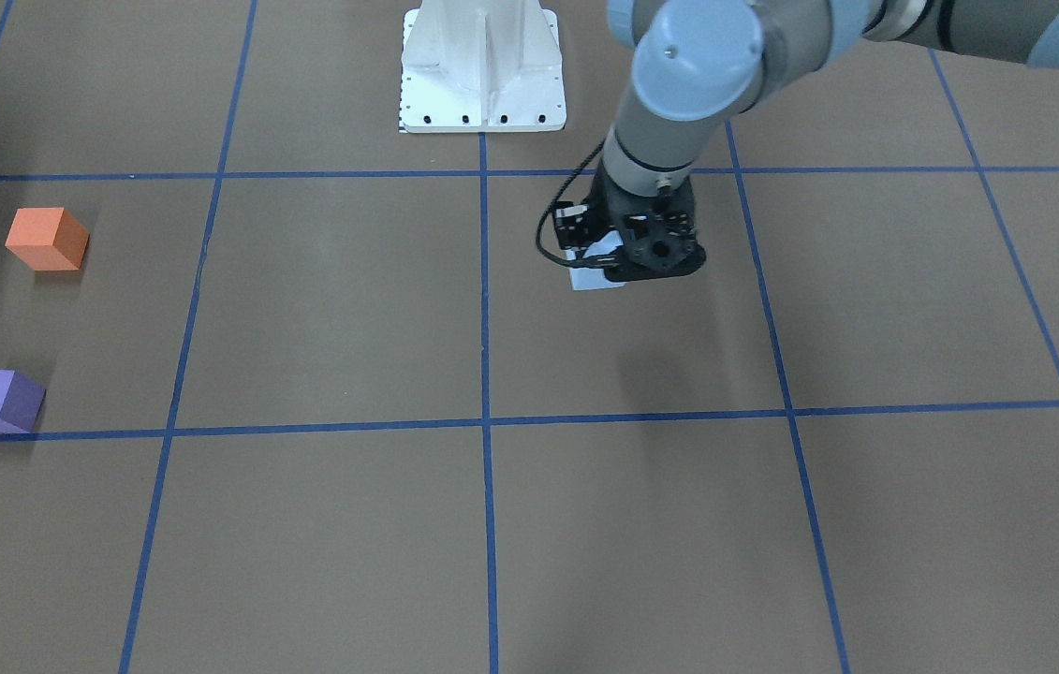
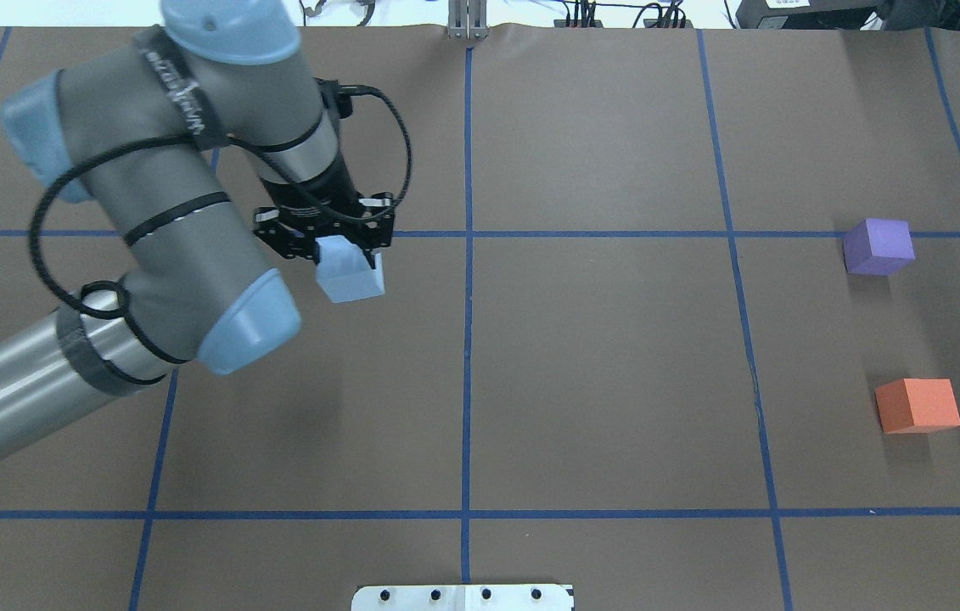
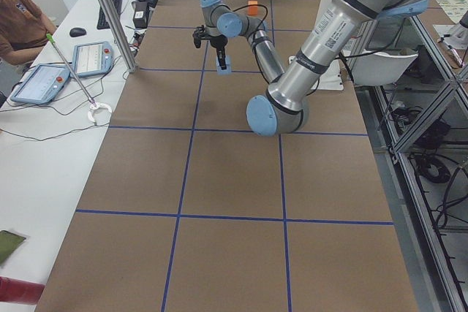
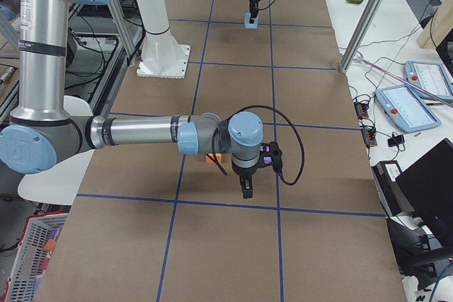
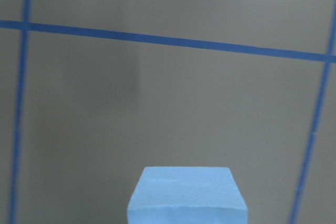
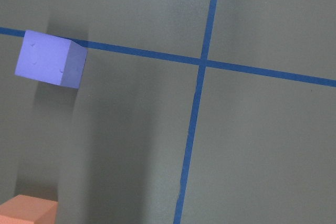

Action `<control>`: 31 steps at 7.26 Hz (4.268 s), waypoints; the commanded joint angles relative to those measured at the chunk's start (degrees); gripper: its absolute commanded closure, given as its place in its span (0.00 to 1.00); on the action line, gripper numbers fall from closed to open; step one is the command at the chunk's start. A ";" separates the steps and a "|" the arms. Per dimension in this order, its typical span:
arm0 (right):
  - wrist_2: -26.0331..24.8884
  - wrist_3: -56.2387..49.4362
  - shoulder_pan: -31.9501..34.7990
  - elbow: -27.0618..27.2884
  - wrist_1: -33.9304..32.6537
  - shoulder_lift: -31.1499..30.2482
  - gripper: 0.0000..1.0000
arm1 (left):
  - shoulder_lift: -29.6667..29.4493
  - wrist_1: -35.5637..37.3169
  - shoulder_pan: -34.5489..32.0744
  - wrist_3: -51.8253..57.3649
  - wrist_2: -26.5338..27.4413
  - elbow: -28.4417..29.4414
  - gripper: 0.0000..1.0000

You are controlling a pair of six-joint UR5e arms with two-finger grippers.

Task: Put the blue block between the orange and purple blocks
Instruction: 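Carry the light blue cube with the left gripper to the table center, then lower the light blue cube and open the left gripper, then raise the left gripper away while the right gripper reaches toward the light blue cube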

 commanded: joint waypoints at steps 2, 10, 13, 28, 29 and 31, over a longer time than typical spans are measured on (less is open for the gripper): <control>0.10 0.09 0.00 0.29 0.00 -0.19 0.00 | -8.10 -9.99 7.68 -2.42 10.10 13.34 1.00; 1.85 0.88 0.00 0.64 0.52 -0.02 0.00 | -8.27 -17.68 11.03 -1.98 15.93 22.96 0.00; 4.41 4.92 0.00 1.08 0.61 0.51 0.00 | -8.36 -17.42 10.77 -2.25 15.93 22.44 0.00; -29.84 71.89 -59.83 -8.46 -7.70 55.71 0.00 | 35.75 5.61 -23.31 46.93 6.26 -22.57 0.00; -30.82 73.46 -60.90 -12.59 -3.21 56.14 0.00 | 36.11 5.52 -24.38 48.28 6.26 -22.13 0.00; -32.40 72.43 -61.70 -15.78 -2.38 55.97 0.00 | 36.11 5.43 -24.39 48.29 6.26 -21.60 0.00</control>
